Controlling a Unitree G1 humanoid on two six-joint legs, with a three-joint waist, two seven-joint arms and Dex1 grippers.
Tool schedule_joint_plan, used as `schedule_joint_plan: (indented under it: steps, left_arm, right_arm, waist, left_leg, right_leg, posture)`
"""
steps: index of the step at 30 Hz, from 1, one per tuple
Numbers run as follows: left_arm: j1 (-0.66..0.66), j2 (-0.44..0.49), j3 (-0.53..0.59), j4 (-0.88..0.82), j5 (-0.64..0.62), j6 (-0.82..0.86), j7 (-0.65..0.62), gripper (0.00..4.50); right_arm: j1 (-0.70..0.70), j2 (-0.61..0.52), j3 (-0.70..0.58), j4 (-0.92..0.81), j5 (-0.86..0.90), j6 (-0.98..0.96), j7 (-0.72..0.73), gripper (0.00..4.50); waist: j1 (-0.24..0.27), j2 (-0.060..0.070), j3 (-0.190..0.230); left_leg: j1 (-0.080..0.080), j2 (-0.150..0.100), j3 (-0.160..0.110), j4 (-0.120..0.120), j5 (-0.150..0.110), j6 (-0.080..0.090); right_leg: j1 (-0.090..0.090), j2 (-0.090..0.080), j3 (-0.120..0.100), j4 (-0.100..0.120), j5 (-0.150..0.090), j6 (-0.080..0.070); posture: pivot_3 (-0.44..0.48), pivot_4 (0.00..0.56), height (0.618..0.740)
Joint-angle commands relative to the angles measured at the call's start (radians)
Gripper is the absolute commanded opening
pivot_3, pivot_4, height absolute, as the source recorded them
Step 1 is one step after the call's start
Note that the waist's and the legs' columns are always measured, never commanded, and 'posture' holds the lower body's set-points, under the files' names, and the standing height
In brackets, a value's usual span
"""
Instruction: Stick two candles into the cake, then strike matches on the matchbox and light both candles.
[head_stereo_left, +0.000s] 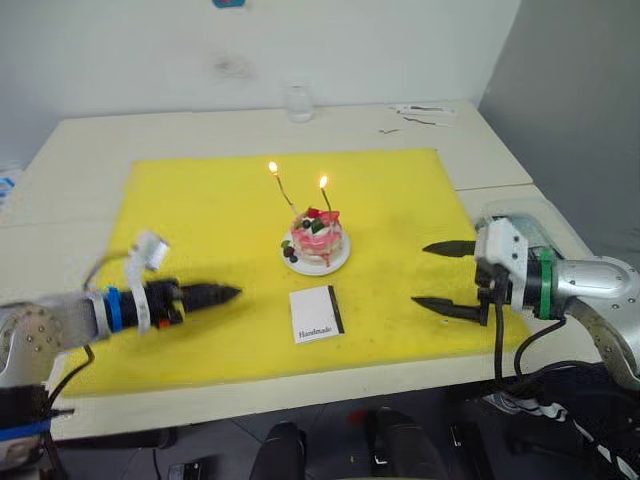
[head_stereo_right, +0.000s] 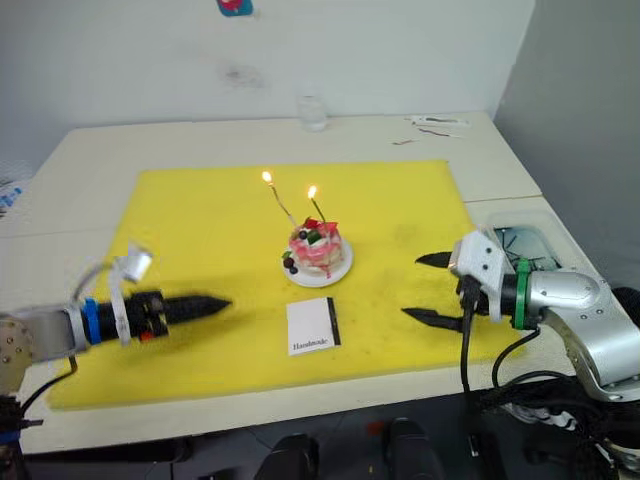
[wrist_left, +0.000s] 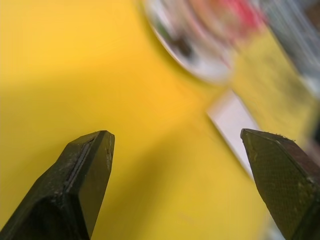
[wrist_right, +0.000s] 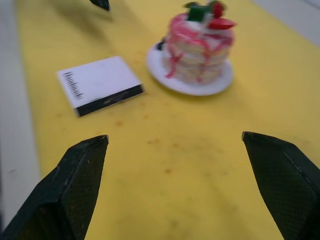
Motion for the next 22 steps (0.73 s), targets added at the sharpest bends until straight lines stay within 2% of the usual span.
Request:
schedule_joint_plan:
  steps: [1, 4, 5, 8, 11, 14, 18, 22]
  left_arm:
    - [-0.058, -0.035, 0.024, 0.068, 0.196, -0.226, 0.171, 4.47]
    - [-0.09, -0.108, 0.0, 0.141, 0.356, -0.379, 0.338, 4.47]
    - [-0.085, -0.133, -0.021, 0.15, 0.398, -0.457, 0.342, 4.47]
    - [-0.129, -0.207, -0.032, 0.224, 0.393, -0.497, 0.306, 4.47]
    - [-0.15, -0.262, -0.05, 0.273, 0.494, -0.654, 0.396, 4.47]
    - [-0.163, -0.318, -0.059, 0.308, 0.561, -0.76, 0.477, 4.47]
    - [-0.148, -0.366, -0.067, 0.302, 0.588, -0.812, 0.498, 4.47]
    - [-0.135, -0.411, -0.039, 0.288, 0.523, -0.789, 0.451, 4.47]
  right_arm:
    - [0.022, 0.027, -0.057, 0.016, 0.014, 0.003, -0.063, 4.5]
    - [0.078, 0.074, -0.089, 0.003, 0.02, 0.017, -0.132, 4.5]
    - [0.106, 0.094, -0.102, -0.012, 0.012, 0.013, -0.165, 4.5]
    - [0.184, 0.149, -0.122, -0.079, 0.004, 0.008, -0.245, 4.5]
    - [0.226, 0.219, -0.108, -0.139, -0.016, 0.008, -0.344, 4.5]
    - [0.257, 0.304, -0.038, -0.158, -0.105, -0.016, -0.47, 4.5]
    - [0.276, 0.398, 0.009, -0.125, -0.175, -0.071, -0.561, 4.5]
    - [0.274, 0.438, 0.038, -0.069, -0.221, -0.124, -0.597, 4.5]
  waist:
    - [0.001, 0.001, 0.0]
    - [0.002, 0.002, -0.001]
    - [0.002, 0.002, -0.001]
    - [0.007, 0.001, -0.001]
    - [0.007, 0.001, -0.001]
    - [0.006, 0.0, -0.001]
    - [-0.001, 0.0, -0.001]
    - [-0.001, 0.0, -0.002]
  left_leg:
    - [0.0, -0.001, 0.001, 0.0, 0.0, 0.0]
    - [0.0, -0.003, 0.002, -0.002, 0.0, 0.0]
    - [-0.001, -0.002, 0.002, -0.002, 0.0, 0.0]
    - [-0.003, -0.002, 0.003, -0.002, 0.0, 0.0]
    - [-0.003, -0.001, 0.004, -0.002, 0.0, 0.0]
    - [-0.002, -0.001, 0.004, -0.002, 0.0, 0.0]
    - [0.0, -0.001, 0.005, -0.001, 0.0, 0.0]
    - [0.0, -0.001, 0.005, 0.0, 0.0, 0.0]
  right_leg:
    - [0.0, -0.001, 0.001, 0.0, 0.0, 0.0]
    - [0.001, -0.002, 0.002, -0.001, 0.004, 0.006]
    - [0.0, -0.002, 0.002, -0.001, 0.004, 0.007]
    - [0.0, -0.002, 0.001, -0.001, 0.004, 0.007]
    - [-0.001, -0.002, 0.001, -0.001, 0.003, 0.008]
    - [0.0, -0.002, 0.002, -0.001, 0.003, 0.008]
    - [0.001, -0.002, 0.002, 0.001, 0.004, 0.01]
    - [0.001, -0.002, 0.002, 0.001, 0.005, 0.01]
  posture:
    - [0.0, 0.15, 0.74]
    - [0.0, 0.15, 0.74]
    - [0.0, 0.15, 0.74]
    - [0.0, 0.15, 0.74]
    - [0.0, 0.15, 0.74]
    - [0.0, 0.15, 0.74]
    - [0.0, 0.15, 0.74]
    - [0.0, 0.15, 0.74]
